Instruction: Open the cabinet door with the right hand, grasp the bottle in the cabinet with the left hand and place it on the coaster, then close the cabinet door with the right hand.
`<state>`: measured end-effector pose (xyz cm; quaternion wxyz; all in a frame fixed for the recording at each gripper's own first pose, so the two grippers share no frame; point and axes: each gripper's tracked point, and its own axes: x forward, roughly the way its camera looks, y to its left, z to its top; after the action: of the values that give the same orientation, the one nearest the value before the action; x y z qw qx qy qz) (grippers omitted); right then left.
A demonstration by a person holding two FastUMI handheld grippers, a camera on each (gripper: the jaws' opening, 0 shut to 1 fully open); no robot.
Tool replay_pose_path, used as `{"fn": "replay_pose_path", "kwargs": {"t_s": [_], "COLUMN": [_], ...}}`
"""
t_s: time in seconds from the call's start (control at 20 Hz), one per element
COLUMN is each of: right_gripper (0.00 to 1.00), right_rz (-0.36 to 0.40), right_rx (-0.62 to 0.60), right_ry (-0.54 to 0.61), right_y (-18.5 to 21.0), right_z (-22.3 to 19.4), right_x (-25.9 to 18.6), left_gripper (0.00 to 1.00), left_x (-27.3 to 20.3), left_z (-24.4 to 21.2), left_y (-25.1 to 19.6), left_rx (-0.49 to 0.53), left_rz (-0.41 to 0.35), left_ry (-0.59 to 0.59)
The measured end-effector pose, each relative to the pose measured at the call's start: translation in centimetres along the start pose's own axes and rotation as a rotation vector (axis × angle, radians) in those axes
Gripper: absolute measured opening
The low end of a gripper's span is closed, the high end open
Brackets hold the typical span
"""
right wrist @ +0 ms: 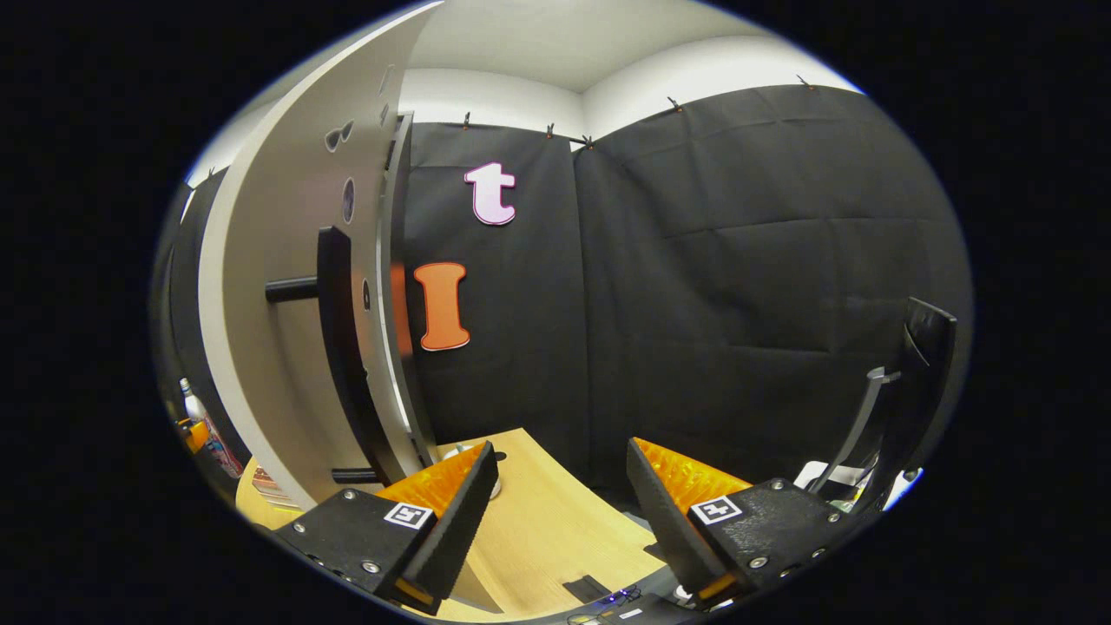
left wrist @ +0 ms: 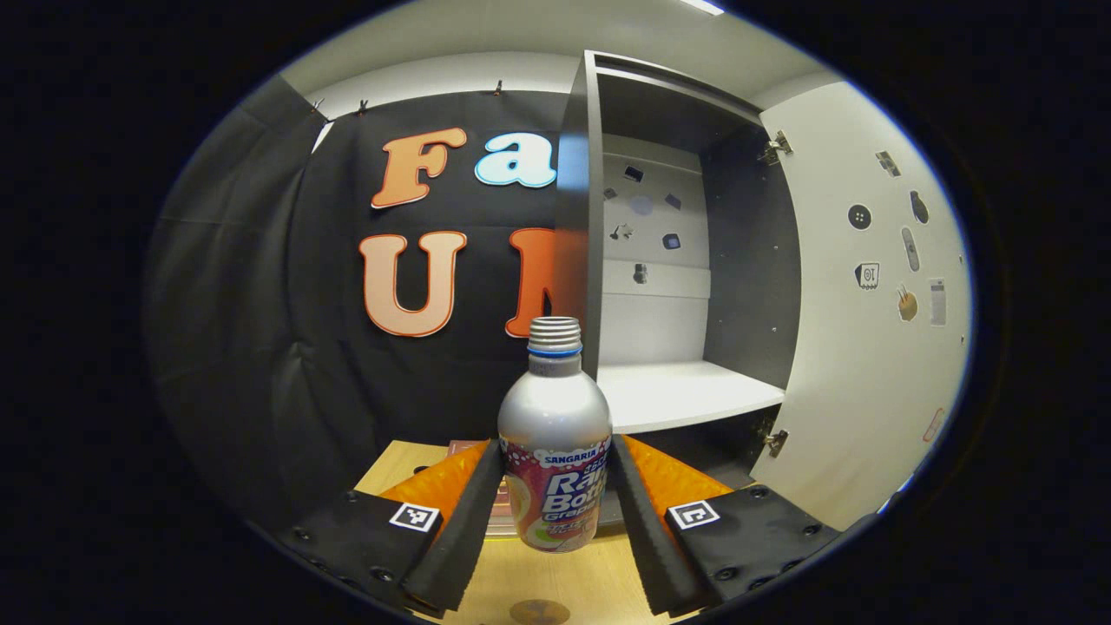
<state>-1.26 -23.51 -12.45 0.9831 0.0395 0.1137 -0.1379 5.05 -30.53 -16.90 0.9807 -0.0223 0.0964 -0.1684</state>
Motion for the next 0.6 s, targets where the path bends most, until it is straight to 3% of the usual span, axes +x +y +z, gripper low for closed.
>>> {"fn": "replay_pose_path", "kwargs": {"t_s": [0.35,0.4,0.6], "right_gripper": [0.93,0.98,0.93], "right_rz": [-0.027,-0.03,-0.04], "right_rx": [0.007,0.008,-0.003], "right_ry": [0.016,0.018,0.034], "right_y": [-0.2,-0.2,0.0], "right_z": [-0.3,-0.4,-0.9], "right_x": [-1.0,-1.3,-1.9], "left_gripper": [0.81,0.81,0.81], "left_x": [-2.7,-3.0,-3.5], "left_z": [-6.6,-7.5,-11.0], "left_y": [2.1,2.2,2.1], "left_rx": [0.028,0.019,-0.005], "left_rz": [0.015,0.013,-0.001], "left_ry": [0.031,0.035,0.028]}}
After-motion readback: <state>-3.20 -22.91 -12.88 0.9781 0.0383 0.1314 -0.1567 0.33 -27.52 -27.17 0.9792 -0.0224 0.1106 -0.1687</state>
